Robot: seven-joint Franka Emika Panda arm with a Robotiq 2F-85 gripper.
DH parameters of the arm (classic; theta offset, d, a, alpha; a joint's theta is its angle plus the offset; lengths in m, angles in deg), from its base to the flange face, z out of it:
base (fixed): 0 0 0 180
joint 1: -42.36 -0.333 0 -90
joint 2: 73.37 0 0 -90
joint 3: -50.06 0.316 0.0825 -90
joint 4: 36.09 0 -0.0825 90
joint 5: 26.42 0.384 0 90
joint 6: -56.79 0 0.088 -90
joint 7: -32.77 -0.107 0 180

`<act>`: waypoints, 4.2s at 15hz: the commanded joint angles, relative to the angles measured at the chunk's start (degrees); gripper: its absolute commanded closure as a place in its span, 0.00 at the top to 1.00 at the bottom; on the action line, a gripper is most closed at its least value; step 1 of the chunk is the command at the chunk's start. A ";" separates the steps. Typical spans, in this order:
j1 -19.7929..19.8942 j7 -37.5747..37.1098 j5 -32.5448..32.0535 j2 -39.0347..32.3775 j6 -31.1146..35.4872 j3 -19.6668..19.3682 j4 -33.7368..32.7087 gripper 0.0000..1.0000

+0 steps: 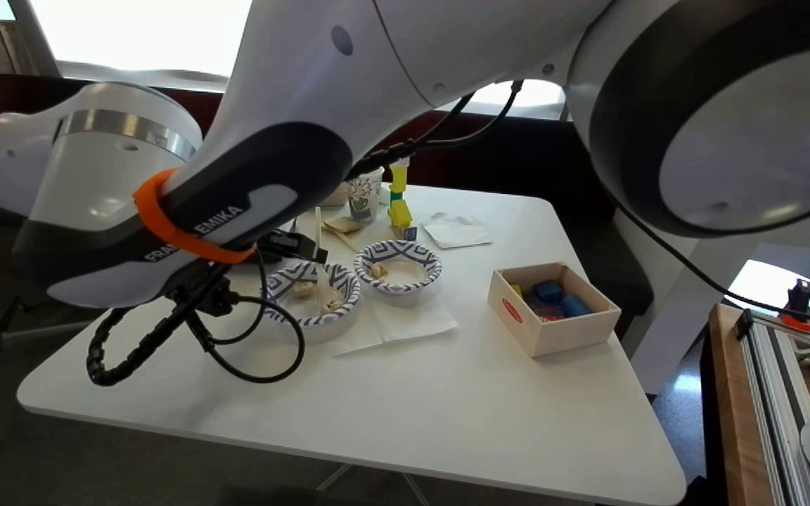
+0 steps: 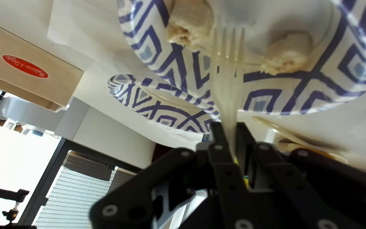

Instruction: Use the fork to transfer the object from the left to the right plate

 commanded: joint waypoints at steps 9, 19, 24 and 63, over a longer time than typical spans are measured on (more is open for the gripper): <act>-1.27 -0.28 -1.73 -2.88 -6.57 -3.34 -6.34 0.03; -1.32 -0.60 -3.65 -4.95 1.96 -4.74 -7.92 0.03; -1.65 -0.25 -4.23 -5.58 3.18 -5.68 -7.77 0.03; 9.23 3.63 7.05 -1.52 22.85 9.74 -7.57 0.03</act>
